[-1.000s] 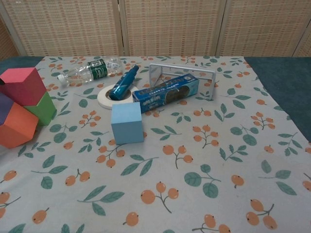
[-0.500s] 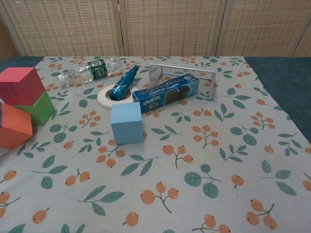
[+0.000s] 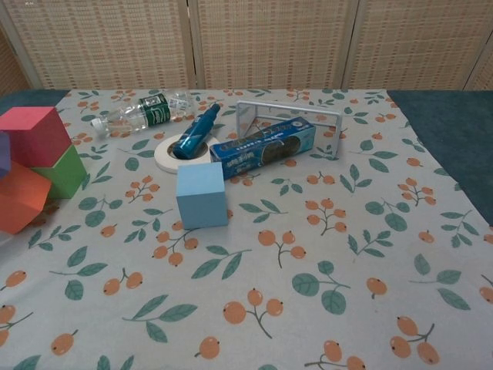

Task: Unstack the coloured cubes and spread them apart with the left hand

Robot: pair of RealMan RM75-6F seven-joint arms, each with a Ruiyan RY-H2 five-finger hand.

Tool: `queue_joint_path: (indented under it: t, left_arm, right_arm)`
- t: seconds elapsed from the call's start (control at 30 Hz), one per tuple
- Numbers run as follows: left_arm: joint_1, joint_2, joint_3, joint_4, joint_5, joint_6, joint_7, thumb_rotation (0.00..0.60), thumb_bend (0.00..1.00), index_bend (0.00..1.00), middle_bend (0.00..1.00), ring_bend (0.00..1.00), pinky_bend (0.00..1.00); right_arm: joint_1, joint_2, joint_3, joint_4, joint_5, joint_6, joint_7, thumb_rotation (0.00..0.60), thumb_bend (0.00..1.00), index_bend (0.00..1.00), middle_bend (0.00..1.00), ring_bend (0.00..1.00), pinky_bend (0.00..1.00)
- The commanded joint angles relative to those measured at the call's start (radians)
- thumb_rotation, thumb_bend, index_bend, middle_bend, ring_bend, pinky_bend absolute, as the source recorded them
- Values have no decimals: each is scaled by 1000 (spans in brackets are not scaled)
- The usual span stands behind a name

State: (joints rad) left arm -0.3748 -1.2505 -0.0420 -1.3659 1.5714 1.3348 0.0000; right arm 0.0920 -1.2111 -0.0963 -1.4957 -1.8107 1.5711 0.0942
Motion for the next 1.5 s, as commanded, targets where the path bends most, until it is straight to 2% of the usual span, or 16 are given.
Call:
queue_joint_path:
  t: [0.03,0.27,0.53,0.8,0.93,1.0,1.1,1.17,1.23,1.33,1.5]
  left_arm:
    - [-11,6,-7,-20,16,8,-3,600,448,568,594,634,869]
    - [-90,-28,-13,-112,99,-32,27,600,449,562,588,634,866]
    - [-216,-163,0,-175,155,-189,82,600,446,554,576,621,849]
    - [-219,-230,87,-208,177,-232,52,600,430,520,546,600,821]
    - [-227,-287,92,-157,175,-243,29,600,429,509,521,565,780]
    - [-240,-304,90,-141,162,-271,29,600,419,490,473,501,708]
    - [-252,-328,82,-119,145,-288,23,600,386,394,307,284,491]
    - [-260,-333,74,-108,134,-300,35,600,357,242,171,122,329]
    - [-264,-332,68,-111,124,-304,50,600,341,99,60,25,225]
    - [-266,-319,66,-125,130,-290,65,600,341,31,0,0,144]
    - [-263,-283,72,-171,143,-261,84,600,347,20,0,0,129]
  right_arm:
    - [1,-2,0,2,2,-4,-3,600,247,0,0,0,0]
    - [8,-10,-2,9,4,-24,-7,600,247,0,0,0,0]
    - [11,0,0,6,4,-17,12,600,247,0,0,0,0]
    - [16,13,4,9,12,-18,42,600,247,0,0,0,0]
    - [17,15,-1,6,7,-20,47,600,247,0,0,0,0]
    - [16,17,-2,4,4,-15,47,600,247,0,0,0,0]
    - [14,17,-2,3,1,-12,44,600,247,0,0,0,0]
    - [15,17,-3,3,3,-14,43,600,247,0,0,0,0]
    - [16,16,-2,3,6,-19,43,600,247,0,0,0,0]
    - [18,13,-2,7,9,-26,37,600,265,0,0,0,0]
    - [19,9,-2,7,12,-33,32,600,271,0,0,0,0]
